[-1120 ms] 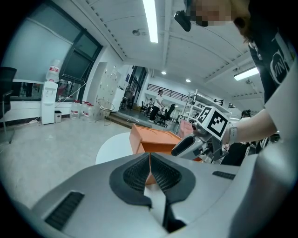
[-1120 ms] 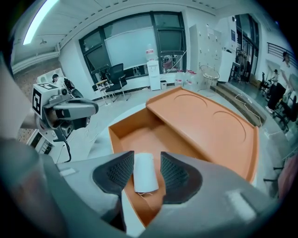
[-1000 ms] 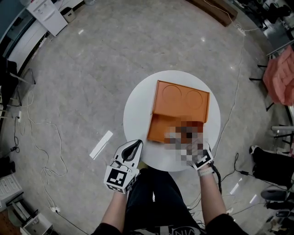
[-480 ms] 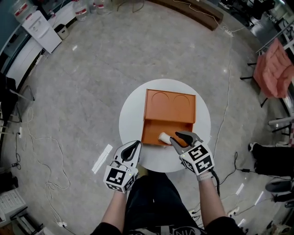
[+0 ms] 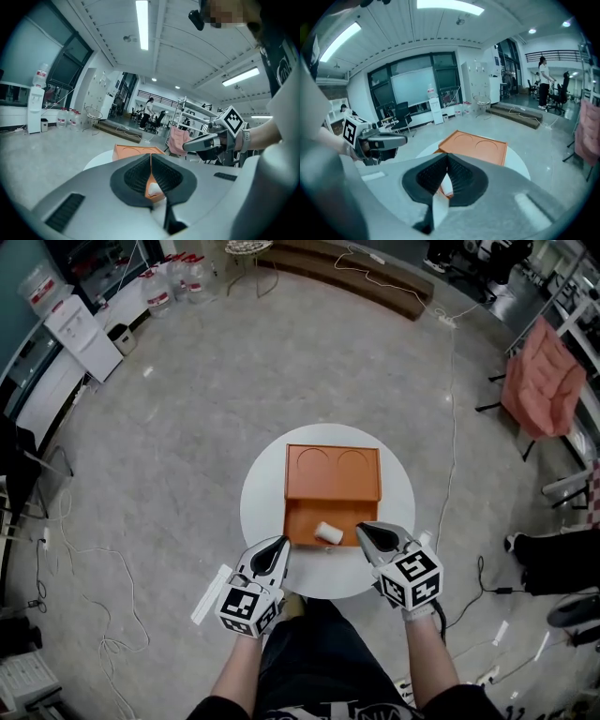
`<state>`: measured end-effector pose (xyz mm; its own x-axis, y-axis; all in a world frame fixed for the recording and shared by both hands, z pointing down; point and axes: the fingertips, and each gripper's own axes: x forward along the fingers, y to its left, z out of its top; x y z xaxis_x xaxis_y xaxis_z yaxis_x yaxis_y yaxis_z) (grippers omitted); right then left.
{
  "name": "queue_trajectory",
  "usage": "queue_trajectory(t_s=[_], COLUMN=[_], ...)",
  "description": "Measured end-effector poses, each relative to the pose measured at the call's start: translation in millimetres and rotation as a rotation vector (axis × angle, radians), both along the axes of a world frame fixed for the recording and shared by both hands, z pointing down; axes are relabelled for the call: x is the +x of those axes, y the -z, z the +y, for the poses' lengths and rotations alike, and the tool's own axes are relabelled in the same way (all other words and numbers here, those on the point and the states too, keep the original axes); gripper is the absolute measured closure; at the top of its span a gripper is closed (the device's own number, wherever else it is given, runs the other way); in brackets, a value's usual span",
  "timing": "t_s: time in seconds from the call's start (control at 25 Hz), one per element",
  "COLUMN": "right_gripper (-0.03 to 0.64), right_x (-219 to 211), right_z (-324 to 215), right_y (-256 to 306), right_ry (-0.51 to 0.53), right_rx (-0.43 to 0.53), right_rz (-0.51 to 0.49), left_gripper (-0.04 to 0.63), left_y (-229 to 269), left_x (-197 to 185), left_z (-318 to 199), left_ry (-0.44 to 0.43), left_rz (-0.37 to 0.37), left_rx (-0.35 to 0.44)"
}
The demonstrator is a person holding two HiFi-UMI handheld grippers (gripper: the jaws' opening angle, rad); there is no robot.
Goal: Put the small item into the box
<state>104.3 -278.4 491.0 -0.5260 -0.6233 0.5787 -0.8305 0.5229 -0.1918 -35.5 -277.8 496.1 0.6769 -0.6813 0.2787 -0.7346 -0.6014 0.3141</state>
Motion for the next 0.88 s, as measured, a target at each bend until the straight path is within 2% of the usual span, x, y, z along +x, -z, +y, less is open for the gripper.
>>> queue_trajectory(t_s=[0.12, 0.52, 0.88], right_gripper=[0.611, 0.611, 0.611], right_x=[8.3, 10.6, 7.5], right_z=[0.2, 24.0, 38.9], right_y=[20.1, 40.4, 62.9], right_ry=[-0.052, -0.106, -0.114], right_rx=[0.048, 0.111, 0.155], right_rz=[-0.065, -0.107, -0.115], left_gripper=[0.581, 0.581, 0.581], left_y=[9.7, 28.3, 49.3], left_x=[7.2, 16.8, 14.9], left_z=[-1.7, 6.1, 13.5], left_ry=[-0.010, -0.038, -0.036], left_rz=[0.003, 0.031, 0.052], left_rx=[0.015, 0.042, 0.060])
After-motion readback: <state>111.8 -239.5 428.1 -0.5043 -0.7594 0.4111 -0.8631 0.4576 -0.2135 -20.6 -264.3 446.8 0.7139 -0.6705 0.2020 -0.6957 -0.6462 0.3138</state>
